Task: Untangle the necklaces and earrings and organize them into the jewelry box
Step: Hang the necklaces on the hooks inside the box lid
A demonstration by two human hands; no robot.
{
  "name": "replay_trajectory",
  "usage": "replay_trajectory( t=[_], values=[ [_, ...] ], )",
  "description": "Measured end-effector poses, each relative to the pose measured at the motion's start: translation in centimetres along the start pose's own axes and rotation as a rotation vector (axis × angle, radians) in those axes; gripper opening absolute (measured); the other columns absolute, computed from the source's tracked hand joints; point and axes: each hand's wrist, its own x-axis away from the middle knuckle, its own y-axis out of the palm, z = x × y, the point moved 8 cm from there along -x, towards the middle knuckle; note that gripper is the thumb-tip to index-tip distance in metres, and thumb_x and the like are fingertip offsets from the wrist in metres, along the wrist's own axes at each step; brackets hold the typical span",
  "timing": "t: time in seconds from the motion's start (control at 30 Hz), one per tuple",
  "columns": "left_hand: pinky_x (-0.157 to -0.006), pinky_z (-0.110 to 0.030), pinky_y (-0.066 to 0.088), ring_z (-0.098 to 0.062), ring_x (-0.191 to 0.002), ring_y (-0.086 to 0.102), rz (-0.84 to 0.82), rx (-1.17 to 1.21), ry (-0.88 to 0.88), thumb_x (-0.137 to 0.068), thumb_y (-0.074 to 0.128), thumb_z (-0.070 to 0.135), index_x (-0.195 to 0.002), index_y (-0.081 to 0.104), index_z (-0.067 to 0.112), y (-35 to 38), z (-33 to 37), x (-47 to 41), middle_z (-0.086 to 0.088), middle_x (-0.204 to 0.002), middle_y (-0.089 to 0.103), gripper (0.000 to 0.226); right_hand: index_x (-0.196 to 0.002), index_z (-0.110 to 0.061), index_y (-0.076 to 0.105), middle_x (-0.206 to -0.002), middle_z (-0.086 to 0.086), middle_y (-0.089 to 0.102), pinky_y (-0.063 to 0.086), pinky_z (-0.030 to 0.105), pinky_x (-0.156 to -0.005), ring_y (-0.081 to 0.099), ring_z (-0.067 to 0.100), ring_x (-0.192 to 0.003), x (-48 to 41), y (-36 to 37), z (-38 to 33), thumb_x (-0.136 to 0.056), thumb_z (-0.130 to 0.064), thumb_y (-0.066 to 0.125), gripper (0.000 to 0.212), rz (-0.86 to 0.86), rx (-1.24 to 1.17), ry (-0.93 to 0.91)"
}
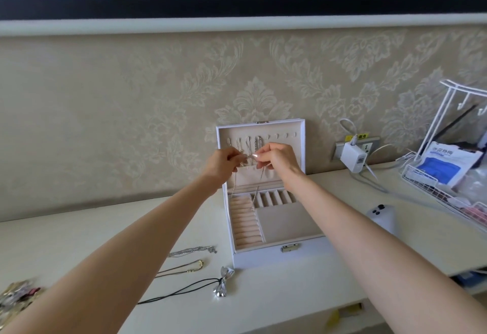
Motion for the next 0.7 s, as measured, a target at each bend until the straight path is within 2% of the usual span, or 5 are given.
replay_trajectory(
  t=[0.2,0.3,0.47,0.57,0.7],
  values=[
    [-0.062,-0.02,0.033,-0.011,-0.064,0.045,-0.253,-0.097,-0.038,-0.087,0.06,0.039,-0.07,0.058,0.014,2.8,0.5,0.9,-0.002,-0.069,0.05,0.03,-0.083,-0.006,0.059,-0.054,0.005,0.049,0.046,0.023,-0.046,0.047,0.015,-0.049,-0.6,-0.7,0.0,-0.086,-0.007,0.062,0.005,-0.049,-0.088,-0.007],
    [-0.063,-0.016,0.035,0.004,-0.05,0.05,-0.385,-0.014,-0.116,-0.09,0.057,0.038,-0.071,0.063,0.011,4.9,0.6,2.2,0.005,-0.059,0.059,0.033,-0.094,-0.008,0.061,-0.062,0.005,0.058,0.041,0.023,-0.046,0.048,0.012,-0.049,-0.5,-0.6,0.0,-0.083,-0.004,0.063,0.011,-0.087,-0.007,-0.013],
    [-0.048,-0.018,0.025,-0.006,-0.051,0.037,-0.508,0.291,-0.399,-0.094,0.048,0.022,-0.095,0.07,0.01,7.8,-1.0,2.8,0.005,-0.058,0.052,0.025,-0.098,-0.006,0.065,-0.069,0.007,0.065,0.04,0.018,-0.051,0.05,0.013,-0.059,0.0,-0.5,0.2,-0.082,0.0,0.063,0.018,-0.124,-0.022,-0.052],
    [-0.042,-0.014,0.025,-0.005,-0.053,0.033,-0.478,0.583,-0.553,-0.097,0.044,0.025,-0.08,0.061,0.017,9.1,-1.8,3.0,0.004,-0.067,0.049,0.025,-0.099,-0.005,0.065,-0.072,0.007,0.068,0.039,0.019,-0.047,0.047,0.013,-0.055,0.2,-0.7,0.5,-0.082,0.001,0.062,0.018,-0.143,-0.082,-0.047],
    [-0.049,-0.016,0.026,-0.007,-0.056,0.033,-0.254,0.863,-0.671,-0.097,0.045,0.026,-0.075,0.052,0.019,8.7,-2.8,2.3,0.004,-0.069,0.049,0.024,-0.103,-0.004,0.064,-0.085,0.009,0.07,0.041,0.02,-0.045,0.05,0.012,-0.051,0.5,-0.4,1.8,-0.083,0.004,0.06,0.022,-0.184,-0.283,0.012]
  ],
)
